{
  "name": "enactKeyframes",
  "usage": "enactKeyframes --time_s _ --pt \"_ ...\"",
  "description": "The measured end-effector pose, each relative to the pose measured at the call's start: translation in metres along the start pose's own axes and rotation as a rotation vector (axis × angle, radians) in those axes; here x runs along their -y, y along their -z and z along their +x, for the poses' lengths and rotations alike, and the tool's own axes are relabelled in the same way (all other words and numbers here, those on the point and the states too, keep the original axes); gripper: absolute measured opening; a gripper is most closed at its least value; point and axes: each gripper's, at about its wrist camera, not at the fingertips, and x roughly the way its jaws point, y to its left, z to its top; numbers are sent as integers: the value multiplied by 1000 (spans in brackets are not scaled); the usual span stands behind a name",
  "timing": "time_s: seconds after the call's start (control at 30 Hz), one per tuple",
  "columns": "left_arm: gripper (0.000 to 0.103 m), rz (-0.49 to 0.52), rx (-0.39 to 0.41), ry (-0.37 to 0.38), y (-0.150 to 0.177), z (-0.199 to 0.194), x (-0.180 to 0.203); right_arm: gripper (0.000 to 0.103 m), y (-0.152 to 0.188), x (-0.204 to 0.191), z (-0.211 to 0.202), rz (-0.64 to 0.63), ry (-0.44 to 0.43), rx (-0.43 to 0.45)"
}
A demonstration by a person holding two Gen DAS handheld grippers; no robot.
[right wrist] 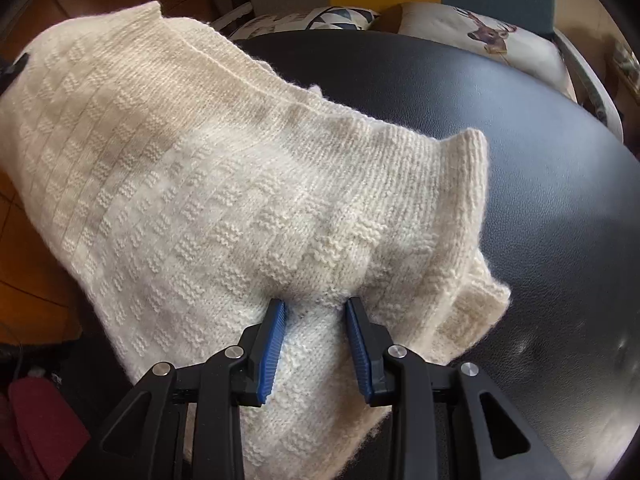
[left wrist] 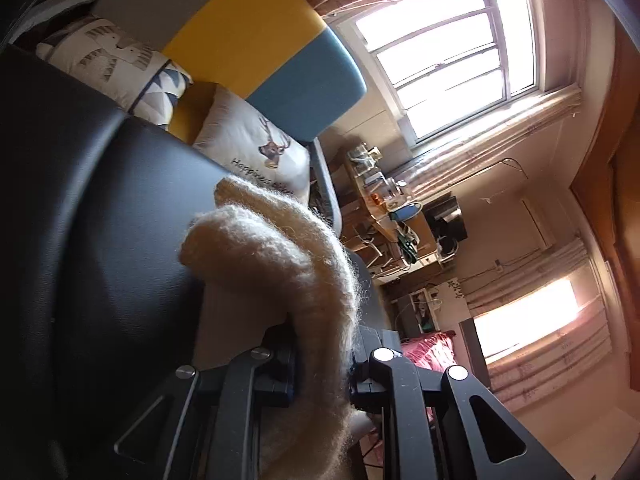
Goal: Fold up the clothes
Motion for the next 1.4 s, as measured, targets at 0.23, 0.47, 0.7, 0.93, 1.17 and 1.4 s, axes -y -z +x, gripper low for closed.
enactKeyframes --time_s 0.23,0.47,0.7,0.93,1.17,1.4 --pt "18 -12 -28 44 9 67 66 32 9 8 3 101 -56 71" --pt "18 33 -125 -60 39 137 87 32 27 24 2 202 -136 170" --pt "18 73 -235 -228 80 200 76 31 29 32 5 278 -230 256" --pt "21 107 -293 -290 104 231 79 31 35 34 1 271 -231 303" --pt "35 54 -292 -198 94 205 80 30 59 48 -15 306 -245 365" --pt "55 110 -186 -247 78 141 48 31 98 68 -25 433 -250 387"
